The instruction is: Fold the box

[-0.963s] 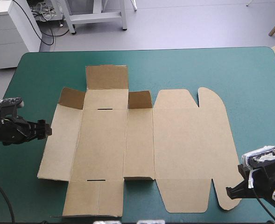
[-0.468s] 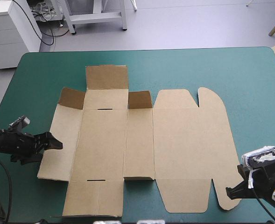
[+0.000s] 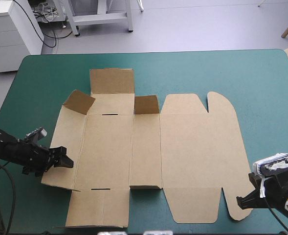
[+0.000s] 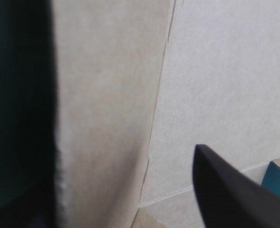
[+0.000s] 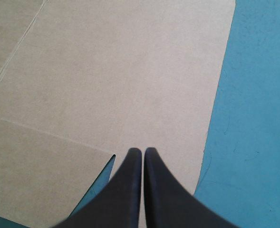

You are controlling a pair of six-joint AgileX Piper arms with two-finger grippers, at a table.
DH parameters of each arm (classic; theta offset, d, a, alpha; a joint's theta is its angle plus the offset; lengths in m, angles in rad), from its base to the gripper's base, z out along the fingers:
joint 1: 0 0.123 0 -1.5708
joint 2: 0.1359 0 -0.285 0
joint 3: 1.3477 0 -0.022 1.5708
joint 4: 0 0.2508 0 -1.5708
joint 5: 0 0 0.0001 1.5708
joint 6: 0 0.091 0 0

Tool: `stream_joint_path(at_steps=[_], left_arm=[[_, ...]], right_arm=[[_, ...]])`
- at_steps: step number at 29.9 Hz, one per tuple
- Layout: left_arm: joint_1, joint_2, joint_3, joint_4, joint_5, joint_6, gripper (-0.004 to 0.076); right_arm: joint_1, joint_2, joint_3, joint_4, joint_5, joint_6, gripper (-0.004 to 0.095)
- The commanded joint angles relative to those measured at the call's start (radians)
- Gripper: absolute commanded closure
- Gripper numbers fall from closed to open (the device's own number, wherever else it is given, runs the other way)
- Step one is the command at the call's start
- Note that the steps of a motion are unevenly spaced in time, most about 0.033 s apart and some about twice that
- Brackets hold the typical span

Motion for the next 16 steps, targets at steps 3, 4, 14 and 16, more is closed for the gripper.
stream_joint_path(at_steps=[3, 4, 14, 16], left_arm=[[-0.008, -0.027, -0.038, -0.038, 0.084, 0.013, 0.0655], [-0.008, -0.027, -0.045, -0.040, 0.084, 0.013, 0.0733], [-0.008, -0.027, -0.070, -0.040, 0.084, 0.013, 0.0729], [-0.008, -0.027, -0.070, -0.037, 0.084, 0.013, 0.0729]], right_arm=[[-0.007, 0.007, -0.023, -0.014, -0.042, -0.004, 0.0910], [-0.007, 0.007, -0.023, -0.015, -0.042, -0.004, 0.0910], [-0.007, 0.007, -0.023, -0.015, -0.041, -0.004, 0.0910], [-0.007, 0.007, -0.023, -0.015, -0.041, -0.004, 0.0910]])
